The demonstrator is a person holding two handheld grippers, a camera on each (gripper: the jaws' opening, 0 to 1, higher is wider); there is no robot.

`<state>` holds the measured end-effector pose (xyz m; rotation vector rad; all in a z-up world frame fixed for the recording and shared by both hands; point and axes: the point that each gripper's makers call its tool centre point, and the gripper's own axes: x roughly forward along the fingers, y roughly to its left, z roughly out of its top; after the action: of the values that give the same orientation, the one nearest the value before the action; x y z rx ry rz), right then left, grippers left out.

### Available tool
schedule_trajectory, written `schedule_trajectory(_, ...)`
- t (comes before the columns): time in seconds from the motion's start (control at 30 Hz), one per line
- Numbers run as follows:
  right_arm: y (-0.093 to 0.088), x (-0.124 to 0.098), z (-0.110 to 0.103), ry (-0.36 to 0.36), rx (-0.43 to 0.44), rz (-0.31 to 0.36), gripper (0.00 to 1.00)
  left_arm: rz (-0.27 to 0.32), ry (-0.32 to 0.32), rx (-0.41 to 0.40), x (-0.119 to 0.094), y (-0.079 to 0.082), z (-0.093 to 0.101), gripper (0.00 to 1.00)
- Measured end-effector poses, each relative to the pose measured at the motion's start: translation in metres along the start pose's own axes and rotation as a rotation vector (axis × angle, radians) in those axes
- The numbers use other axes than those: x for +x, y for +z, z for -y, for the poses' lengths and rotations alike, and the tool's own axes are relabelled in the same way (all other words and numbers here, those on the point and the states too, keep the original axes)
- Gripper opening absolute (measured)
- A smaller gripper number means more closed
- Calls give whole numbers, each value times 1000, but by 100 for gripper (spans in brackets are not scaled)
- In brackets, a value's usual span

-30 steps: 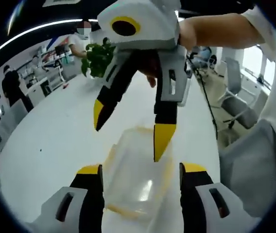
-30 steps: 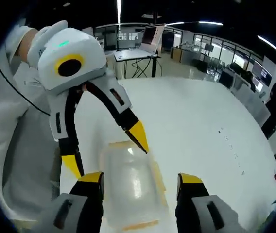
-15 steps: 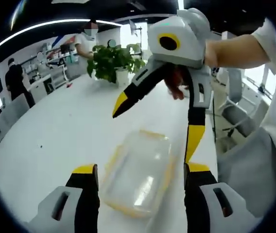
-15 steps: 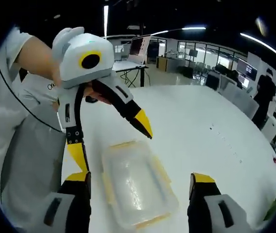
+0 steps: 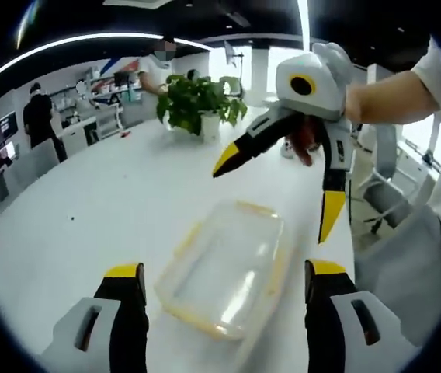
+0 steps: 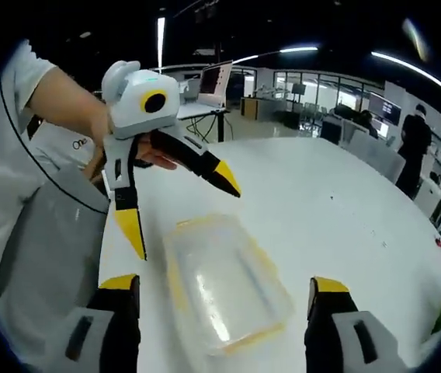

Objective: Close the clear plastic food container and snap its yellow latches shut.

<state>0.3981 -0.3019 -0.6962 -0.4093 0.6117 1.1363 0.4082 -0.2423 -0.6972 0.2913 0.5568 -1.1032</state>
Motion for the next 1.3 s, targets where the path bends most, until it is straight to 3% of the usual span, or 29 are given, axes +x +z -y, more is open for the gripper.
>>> schedule_trajectory(0.27, -17, 5, 5, -19, -3, 21, 91, 14, 51, -8, -3, -13, -6, 84)
schedule_trajectory(0.7, -35, 11, 9, -30, -35, -15, 86, 16, 41, 7, 9, -26, -1, 84)
schedule_trajectory(1.3, -47, 14, 15, -37, -49, -34, 72, 0, 62, 23, 15, -34, -13, 79)
